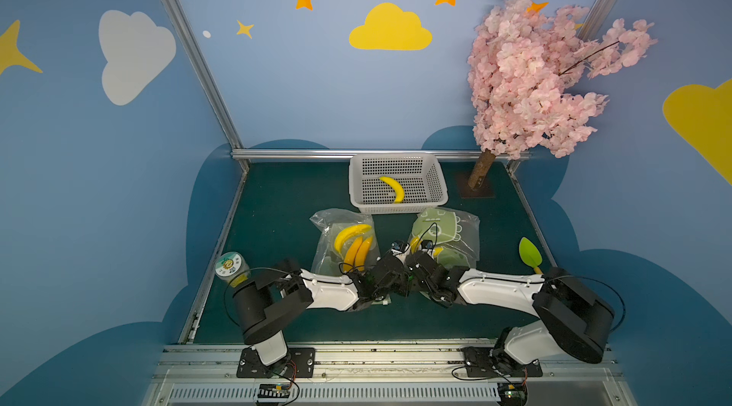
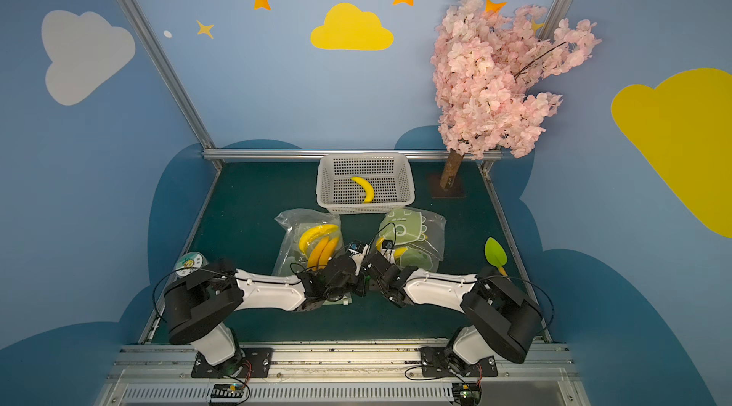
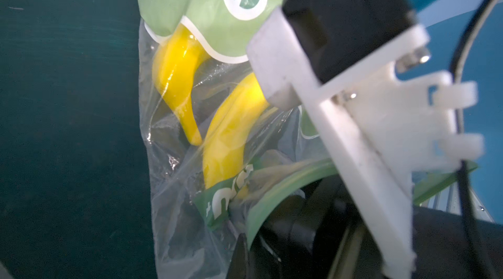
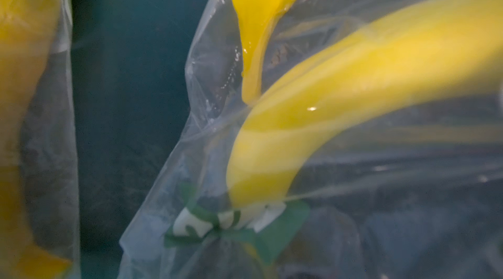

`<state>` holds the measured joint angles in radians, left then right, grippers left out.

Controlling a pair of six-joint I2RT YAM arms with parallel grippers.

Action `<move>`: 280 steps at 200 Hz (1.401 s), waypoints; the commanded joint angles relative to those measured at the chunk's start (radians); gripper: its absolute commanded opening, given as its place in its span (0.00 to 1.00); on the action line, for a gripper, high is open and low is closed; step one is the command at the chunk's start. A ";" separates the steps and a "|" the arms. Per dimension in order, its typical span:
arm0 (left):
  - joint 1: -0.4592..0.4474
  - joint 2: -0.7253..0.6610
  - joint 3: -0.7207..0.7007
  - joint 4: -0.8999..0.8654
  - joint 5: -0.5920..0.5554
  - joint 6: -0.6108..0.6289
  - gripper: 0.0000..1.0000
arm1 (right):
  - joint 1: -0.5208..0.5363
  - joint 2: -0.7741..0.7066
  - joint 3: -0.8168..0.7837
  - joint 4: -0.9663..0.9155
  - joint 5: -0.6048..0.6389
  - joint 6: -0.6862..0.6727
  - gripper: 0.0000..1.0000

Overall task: Open the zip-top bag and take out the banana
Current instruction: Pick up the banana from the zipper food storage bag.

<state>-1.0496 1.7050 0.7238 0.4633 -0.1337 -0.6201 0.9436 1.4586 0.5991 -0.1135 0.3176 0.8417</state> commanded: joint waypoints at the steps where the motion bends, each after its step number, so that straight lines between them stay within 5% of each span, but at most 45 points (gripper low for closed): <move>1: 0.007 0.038 0.030 -0.002 0.006 0.014 0.03 | 0.043 -0.056 -0.048 -0.102 -0.114 0.029 0.13; 53: 0.052 0.083 0.071 -0.021 0.042 0.018 0.03 | 0.092 -0.248 -0.060 -0.251 -0.130 0.032 0.14; 192: 0.108 0.131 0.176 -0.097 0.057 0.099 0.03 | 0.130 -0.568 -0.055 -0.272 -0.590 -0.151 0.11; 280: 0.109 0.071 0.102 -0.095 0.042 0.095 0.03 | 0.119 -0.989 -0.002 -0.417 -0.452 -0.145 0.11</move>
<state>-0.9428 1.8175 0.8459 0.3874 -0.0826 -0.5381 1.0702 0.5247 0.5354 -0.4984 -0.1974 0.7258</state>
